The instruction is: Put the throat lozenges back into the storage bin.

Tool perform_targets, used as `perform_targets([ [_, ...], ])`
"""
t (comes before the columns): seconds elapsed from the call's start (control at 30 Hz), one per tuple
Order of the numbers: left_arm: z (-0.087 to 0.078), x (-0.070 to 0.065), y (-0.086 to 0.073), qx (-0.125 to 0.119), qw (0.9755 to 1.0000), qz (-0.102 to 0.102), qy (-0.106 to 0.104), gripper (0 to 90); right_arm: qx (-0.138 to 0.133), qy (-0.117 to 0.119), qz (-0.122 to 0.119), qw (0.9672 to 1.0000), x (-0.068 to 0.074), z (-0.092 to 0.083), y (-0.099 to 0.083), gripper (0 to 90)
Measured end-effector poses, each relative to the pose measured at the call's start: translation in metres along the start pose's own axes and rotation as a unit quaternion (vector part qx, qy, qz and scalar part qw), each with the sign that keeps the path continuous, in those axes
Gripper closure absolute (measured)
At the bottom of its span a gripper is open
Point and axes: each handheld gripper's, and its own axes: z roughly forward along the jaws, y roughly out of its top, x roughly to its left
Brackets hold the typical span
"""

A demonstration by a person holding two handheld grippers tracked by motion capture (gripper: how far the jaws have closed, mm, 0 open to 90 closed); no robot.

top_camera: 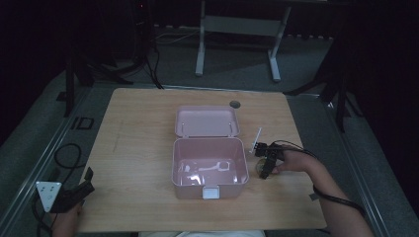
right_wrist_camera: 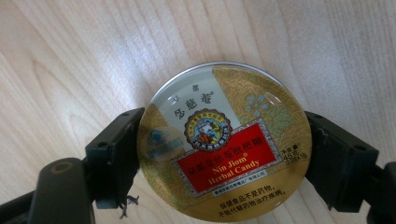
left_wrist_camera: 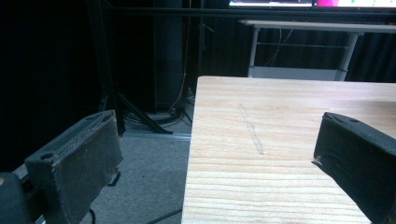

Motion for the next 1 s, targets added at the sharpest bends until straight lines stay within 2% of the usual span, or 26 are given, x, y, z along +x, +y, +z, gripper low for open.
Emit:
perform_targets([
  [0.33, 0.000, 0.000, 0.000, 0.000, 1.0000, 0.000, 0.000, 1.0, 0.017, -0.003, -0.020, 0.9997, 0.007, -0.021, -0.005, 20.0],
  [0.57, 0.000, 0.000, 0.000, 0.001, 1.0000, -0.001, 0.001, 1.0, 0.026, -0.003, -0.011, 0.9996, 0.012, -0.038, -0.010, 20.0],
  [0.67, 0.000, 0.000, 0.000, 0.001, 1.0000, -0.001, 0.001, 1.0, 0.030, -0.009, -0.023, 0.9992, 0.016, -0.045, -0.012, 20.0],
  [0.9, 0.001, 0.000, 0.000, 0.002, 1.0000, -0.002, 0.001, 1.0, 0.046, 0.008, -0.039, 0.9982, 0.027, -0.064, -0.013, 20.1],
  [1.0, 0.001, 0.000, 0.000, 0.002, 1.0000, -0.001, 0.001, 1.0, 0.046, 0.001, -0.047, 0.9979, 0.031, -0.076, -0.013, 20.1],
])
